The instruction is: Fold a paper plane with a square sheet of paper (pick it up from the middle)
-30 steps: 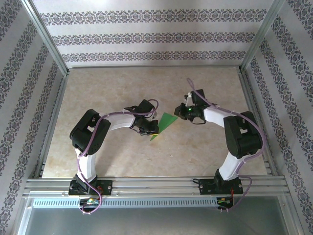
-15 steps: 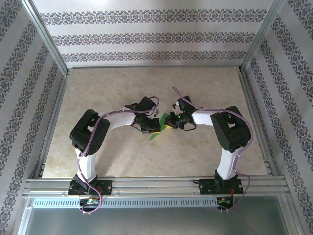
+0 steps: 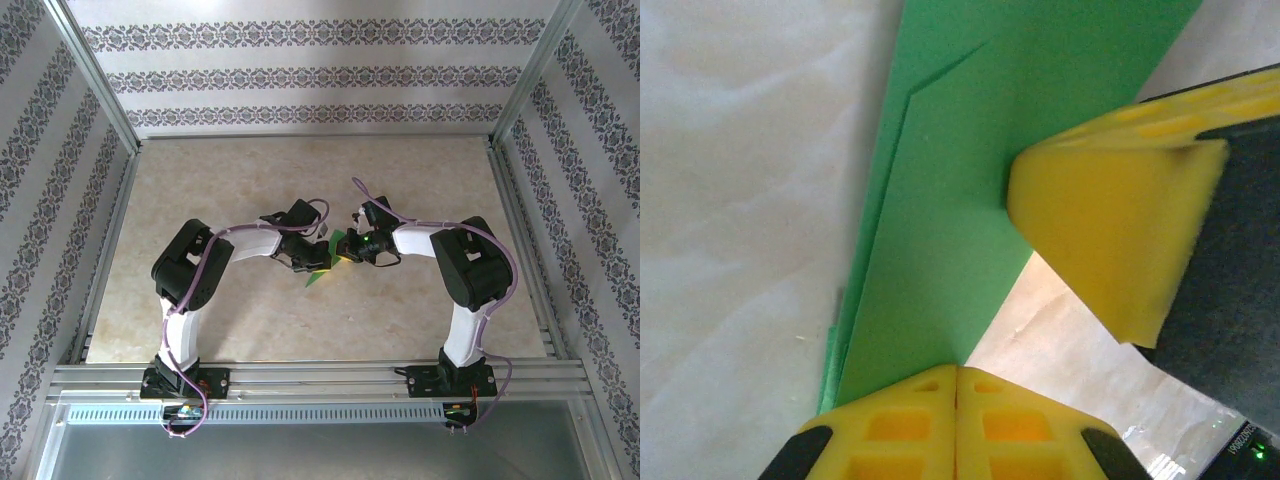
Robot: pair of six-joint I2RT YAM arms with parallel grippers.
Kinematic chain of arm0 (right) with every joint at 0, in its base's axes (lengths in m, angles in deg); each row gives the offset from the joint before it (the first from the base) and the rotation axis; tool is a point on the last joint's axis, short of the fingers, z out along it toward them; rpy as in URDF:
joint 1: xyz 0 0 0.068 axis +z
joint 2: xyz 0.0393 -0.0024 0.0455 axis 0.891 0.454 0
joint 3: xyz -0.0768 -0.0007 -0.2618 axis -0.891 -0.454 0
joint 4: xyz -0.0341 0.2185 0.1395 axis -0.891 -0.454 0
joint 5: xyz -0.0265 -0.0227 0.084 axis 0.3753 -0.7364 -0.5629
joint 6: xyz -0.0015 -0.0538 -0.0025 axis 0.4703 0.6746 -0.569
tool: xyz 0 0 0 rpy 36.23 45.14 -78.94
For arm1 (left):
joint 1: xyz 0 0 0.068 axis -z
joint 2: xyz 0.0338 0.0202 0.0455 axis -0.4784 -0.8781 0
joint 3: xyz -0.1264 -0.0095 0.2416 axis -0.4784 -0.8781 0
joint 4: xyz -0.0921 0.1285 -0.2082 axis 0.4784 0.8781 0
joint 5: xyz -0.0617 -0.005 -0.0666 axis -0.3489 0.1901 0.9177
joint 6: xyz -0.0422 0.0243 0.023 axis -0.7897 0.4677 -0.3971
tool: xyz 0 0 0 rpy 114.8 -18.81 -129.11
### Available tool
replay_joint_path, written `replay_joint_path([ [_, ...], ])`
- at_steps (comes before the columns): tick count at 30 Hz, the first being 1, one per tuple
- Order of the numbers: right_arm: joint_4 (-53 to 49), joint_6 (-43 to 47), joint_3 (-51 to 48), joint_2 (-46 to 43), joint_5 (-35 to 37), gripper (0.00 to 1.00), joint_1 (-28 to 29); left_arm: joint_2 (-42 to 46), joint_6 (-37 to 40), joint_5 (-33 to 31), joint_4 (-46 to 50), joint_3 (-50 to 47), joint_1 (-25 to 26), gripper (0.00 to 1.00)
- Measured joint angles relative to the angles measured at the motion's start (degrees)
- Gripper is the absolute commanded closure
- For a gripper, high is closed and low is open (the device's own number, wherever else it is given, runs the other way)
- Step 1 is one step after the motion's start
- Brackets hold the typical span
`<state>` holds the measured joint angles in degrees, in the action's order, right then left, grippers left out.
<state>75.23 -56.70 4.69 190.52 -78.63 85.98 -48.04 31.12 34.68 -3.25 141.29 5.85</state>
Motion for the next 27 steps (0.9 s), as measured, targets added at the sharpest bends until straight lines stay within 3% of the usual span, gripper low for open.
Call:
replay_joint_path([
  [13,-1.36,0.04,0.26,0.22,-1.6,0.89,-0.07,9.9,3.32,-0.26,-2.47,-14.19,0.0,0.88],
  [19,-2.49,0.81,0.9,0.24,-1.22,0.89,-1.27,14.56,6.49,-1.79,3.63,-17.25,0.0,0.85],
  [27,-5.73,2.14,3.43,-1.27,-0.39,0.74,-1.33,21.31,9.14,-6.49,11.78,-12.55,-1.79,0.68],
])
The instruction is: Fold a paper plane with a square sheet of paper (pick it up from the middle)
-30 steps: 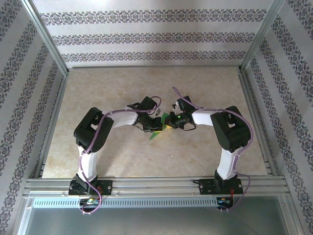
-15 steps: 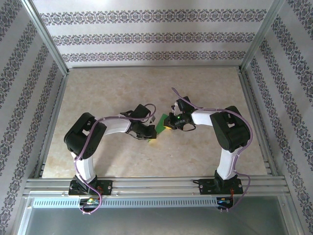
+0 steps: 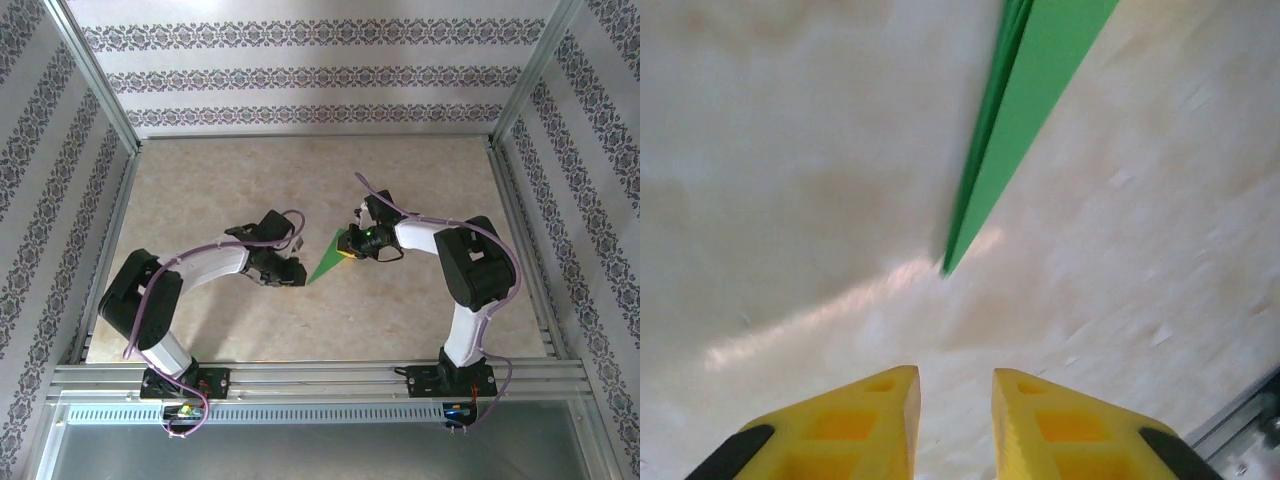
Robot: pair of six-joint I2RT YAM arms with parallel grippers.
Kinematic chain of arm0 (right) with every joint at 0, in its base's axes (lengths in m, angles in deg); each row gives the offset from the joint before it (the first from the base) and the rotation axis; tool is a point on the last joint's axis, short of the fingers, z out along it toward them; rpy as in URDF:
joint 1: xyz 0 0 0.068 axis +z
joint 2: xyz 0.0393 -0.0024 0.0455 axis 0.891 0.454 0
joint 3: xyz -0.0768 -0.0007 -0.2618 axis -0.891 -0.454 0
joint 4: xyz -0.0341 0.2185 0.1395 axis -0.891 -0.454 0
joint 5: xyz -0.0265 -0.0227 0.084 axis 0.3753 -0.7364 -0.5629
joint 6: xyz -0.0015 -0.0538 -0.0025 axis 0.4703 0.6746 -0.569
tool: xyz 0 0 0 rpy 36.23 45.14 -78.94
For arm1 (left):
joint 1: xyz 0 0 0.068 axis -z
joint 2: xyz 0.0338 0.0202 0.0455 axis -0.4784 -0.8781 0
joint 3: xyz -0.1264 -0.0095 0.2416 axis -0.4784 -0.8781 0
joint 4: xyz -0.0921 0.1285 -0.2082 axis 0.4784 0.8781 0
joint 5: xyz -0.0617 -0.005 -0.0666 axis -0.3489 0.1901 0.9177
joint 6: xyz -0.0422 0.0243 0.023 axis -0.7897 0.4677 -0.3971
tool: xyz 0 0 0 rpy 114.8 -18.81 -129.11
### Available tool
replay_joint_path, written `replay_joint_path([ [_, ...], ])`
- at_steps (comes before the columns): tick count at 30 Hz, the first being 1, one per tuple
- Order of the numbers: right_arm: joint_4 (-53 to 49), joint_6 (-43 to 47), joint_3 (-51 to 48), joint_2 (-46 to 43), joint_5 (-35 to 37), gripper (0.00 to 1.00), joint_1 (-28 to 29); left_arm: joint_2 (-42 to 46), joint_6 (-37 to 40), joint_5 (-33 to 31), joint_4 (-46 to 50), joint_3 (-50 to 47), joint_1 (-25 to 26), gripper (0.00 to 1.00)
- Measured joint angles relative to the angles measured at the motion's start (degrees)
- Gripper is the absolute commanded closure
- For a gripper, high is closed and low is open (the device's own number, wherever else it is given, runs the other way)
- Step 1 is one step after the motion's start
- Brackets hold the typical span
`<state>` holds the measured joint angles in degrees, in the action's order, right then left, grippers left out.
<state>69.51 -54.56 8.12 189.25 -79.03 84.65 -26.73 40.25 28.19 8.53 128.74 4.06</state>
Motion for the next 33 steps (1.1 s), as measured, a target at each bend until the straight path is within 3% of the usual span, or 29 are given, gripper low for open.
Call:
replay_joint_path([
  [2,-1.44,0.37,0.61,-2.75,0.59,0.68,0.28,1.73,0.24,-1.92,-0.02,2.73,-1.07,0.6],
  [9,-8.41,0.68,2.12,-14.03,8.48,0.48,1.62,5.16,1.68,-10.25,-0.33,5.49,-7.87,0.16],
  [13,-14.34,-0.37,3.74,-15.91,15.93,0.39,3.85,5.4,3.37,-15.19,-0.48,5.35,-11.15,0.02],
  [18,-22.64,-2.54,8.74,-13.81,25.18,0.24,8.68,7.58,4.2,-18.51,-3.17,2.27,-14.6,0.0],
  [21,-25.92,-4.28,13.75,-9.38,29.68,0.02,11.89,7.96,4.17,-18.43,-4.68,1.03,-17.14,0.0],
  [28,-32.74,-7.32,24.46,2.69,38.56,0.02,18.08,7.93,4.2,-14.56,-6.67,0.7,-21.55,0.0],
  [33,-36.17,-10.08,28.2,7.72,41.53,0.22,19.47,7.91,4.2,-12.2,-6.91,0.7,-22.88,0.0],
])
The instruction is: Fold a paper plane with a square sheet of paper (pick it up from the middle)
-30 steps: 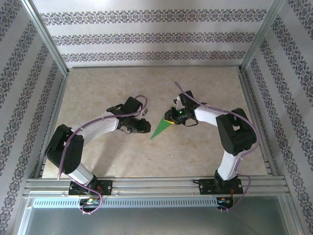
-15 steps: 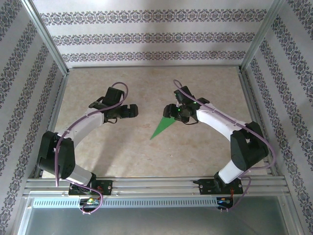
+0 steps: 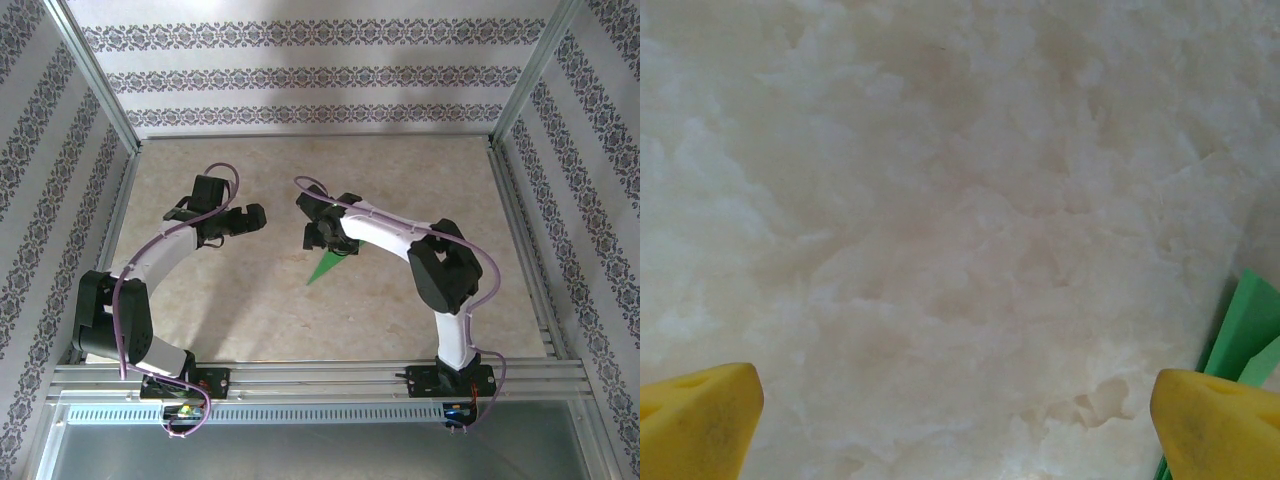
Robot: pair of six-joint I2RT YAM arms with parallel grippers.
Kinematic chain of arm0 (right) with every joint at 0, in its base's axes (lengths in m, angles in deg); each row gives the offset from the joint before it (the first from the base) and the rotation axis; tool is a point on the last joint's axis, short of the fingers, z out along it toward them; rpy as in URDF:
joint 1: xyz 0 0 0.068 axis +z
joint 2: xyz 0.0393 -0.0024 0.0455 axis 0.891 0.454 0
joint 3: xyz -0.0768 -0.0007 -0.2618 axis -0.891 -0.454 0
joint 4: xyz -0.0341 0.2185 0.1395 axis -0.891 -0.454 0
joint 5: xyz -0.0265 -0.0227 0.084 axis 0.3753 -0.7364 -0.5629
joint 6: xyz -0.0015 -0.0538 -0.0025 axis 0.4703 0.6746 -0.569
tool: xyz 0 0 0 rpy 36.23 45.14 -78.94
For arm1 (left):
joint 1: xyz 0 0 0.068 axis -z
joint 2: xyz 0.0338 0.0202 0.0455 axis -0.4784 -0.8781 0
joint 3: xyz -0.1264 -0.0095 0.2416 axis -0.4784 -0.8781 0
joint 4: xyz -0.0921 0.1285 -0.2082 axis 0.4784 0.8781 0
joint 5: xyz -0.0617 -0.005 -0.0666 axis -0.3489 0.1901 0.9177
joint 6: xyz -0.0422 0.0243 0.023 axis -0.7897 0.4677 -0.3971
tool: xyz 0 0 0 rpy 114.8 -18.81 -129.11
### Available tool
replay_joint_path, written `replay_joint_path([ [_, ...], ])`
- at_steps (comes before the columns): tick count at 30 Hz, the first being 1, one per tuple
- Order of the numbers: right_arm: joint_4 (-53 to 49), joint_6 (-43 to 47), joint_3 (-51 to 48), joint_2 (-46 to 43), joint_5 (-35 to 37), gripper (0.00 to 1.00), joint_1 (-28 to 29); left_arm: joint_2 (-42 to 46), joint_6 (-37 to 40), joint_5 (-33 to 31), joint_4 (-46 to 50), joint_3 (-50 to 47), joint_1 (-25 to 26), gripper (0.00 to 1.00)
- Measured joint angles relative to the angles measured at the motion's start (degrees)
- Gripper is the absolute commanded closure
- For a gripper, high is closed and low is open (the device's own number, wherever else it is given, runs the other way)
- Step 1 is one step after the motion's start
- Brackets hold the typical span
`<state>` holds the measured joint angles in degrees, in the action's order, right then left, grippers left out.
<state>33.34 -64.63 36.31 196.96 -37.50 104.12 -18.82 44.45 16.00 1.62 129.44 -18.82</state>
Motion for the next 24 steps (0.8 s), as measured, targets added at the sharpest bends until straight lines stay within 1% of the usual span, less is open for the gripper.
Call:
replay_joint_path([
  [2,-1.11,-1.73,0.72,1.22,0.7,0.32,-0.02,-0.2,0.0,0.87,-0.02,0.0,-0.42,0.0],
  [5,-2.4,-4.02,1.81,2.73,0.87,0.38,-0.02,-0.68,-0.02,1.77,-0.04,-0.04,-0.81,0.0],
  [10,-4.2,-6.78,4.24,4.72,1.33,0.4,-0.02,-0.96,-0.02,2.51,-0.22,-0.44,-0.96,0.0],
  [14,-6.4,-8.63,6.88,6.34,1.97,0.43,-0.04,-1.2,-0.02,2.99,-0.42,-0.57,-0.98,0.0],
  [19,-8.94,-10.6,9.49,8.13,2.03,0.46,-0.13,-1.79,-0.02,3.72,-0.44,-0.57,-1.01,0.0],
  [22,-9.99,-11.67,9.53,8.52,2.12,0.49,-0.13,-2.05,-0.02,3.93,-0.44,-0.57,-1.01,0.0],
  [24,-10.67,-12.07,9.53,8.74,2.14,0.53,-0.15,-2.36,-0.02,3.98,-0.44,-0.57,-1.01,0.0],
])
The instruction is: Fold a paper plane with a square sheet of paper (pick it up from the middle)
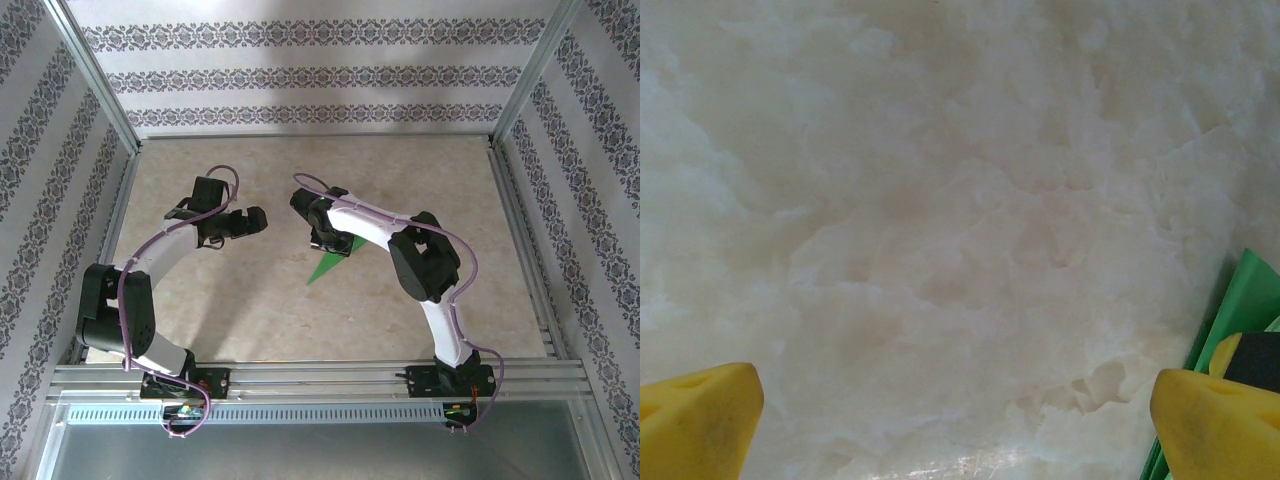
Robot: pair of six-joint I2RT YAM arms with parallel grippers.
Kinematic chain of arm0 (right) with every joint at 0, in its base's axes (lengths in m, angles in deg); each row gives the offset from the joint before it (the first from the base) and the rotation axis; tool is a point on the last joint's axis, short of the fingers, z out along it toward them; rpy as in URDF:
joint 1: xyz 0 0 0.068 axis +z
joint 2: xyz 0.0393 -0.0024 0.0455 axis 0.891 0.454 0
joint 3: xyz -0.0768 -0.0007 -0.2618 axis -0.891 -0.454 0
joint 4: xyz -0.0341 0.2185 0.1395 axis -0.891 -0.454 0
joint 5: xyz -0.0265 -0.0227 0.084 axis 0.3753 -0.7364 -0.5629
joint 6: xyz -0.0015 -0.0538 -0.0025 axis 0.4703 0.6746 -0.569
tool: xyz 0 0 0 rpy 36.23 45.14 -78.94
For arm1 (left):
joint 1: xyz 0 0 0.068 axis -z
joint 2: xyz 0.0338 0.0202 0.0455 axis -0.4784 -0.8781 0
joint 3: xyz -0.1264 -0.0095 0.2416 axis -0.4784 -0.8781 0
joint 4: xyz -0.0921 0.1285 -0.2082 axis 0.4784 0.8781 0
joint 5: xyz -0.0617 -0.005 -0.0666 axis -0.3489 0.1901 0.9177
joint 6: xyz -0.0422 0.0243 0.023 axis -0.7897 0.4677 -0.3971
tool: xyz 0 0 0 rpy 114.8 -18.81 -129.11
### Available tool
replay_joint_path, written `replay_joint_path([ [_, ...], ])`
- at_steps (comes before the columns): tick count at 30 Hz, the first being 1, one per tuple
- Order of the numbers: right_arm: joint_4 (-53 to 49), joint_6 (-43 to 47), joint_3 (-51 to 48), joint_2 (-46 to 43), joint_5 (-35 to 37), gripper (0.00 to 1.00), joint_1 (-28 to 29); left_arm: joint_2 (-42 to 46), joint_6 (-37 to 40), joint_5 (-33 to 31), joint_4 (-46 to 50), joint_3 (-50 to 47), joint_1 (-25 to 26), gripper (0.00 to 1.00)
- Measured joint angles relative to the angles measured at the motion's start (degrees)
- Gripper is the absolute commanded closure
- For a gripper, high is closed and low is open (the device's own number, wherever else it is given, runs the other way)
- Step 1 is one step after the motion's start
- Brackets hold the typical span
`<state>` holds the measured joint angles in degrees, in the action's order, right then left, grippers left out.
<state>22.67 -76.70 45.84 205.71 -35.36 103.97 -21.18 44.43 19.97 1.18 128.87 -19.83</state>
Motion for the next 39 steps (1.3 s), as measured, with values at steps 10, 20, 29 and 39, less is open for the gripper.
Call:
replay_joint_path([
  [10,-1.25,-1.77,0.0,0.07,0.07,0.75,-0.37,-0.55,0.0,0.83,0.0,0.0,0.0,0.0],
  [20,-1.27,-2.51,0.0,-0.09,0.52,0.98,-0.37,-0.55,0.02,1.22,0.02,0.02,-0.15,0.0],
  [29,-0.44,2.21,0.22,-4.61,0.11,1.0,-1.14,-0.5,-1.09,1.44,-0.09,-0.04,-1.33,0.0],
  [39,16.31,9.29,-3.02,-11.5,-14.34,0.99,-3.72,3.3,-4.44,2.97,-1.9,-2.34,-3.52,0.0],
])
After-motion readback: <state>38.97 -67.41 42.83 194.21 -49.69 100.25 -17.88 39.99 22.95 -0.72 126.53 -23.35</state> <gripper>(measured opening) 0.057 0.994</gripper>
